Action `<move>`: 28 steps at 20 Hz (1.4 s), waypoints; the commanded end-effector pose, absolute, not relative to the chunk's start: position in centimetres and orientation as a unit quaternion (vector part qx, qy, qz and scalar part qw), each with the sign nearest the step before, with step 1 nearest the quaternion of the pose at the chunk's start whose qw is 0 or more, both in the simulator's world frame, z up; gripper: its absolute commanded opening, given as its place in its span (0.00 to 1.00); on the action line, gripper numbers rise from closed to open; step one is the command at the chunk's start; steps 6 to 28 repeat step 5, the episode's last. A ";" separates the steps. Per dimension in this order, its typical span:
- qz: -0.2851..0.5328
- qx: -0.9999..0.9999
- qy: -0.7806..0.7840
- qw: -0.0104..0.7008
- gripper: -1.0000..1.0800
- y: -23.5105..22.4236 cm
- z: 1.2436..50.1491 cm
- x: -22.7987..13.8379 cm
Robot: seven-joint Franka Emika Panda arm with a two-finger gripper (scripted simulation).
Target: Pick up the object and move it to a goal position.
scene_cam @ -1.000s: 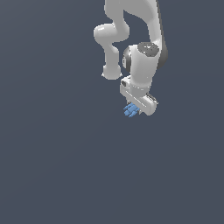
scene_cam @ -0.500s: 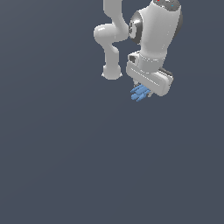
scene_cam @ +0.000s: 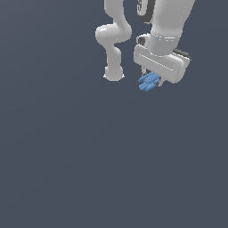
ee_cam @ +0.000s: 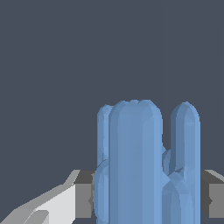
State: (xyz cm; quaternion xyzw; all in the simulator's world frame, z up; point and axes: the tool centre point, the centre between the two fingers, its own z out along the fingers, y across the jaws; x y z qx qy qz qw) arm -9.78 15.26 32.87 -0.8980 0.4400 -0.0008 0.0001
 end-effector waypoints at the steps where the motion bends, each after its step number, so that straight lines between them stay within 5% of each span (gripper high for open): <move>1: 0.000 -0.898 0.440 0.000 0.00 15.5 33.6 -9.8; 28: 0.000 -0.898 0.440 0.000 0.00 15.6 34.0 -9.8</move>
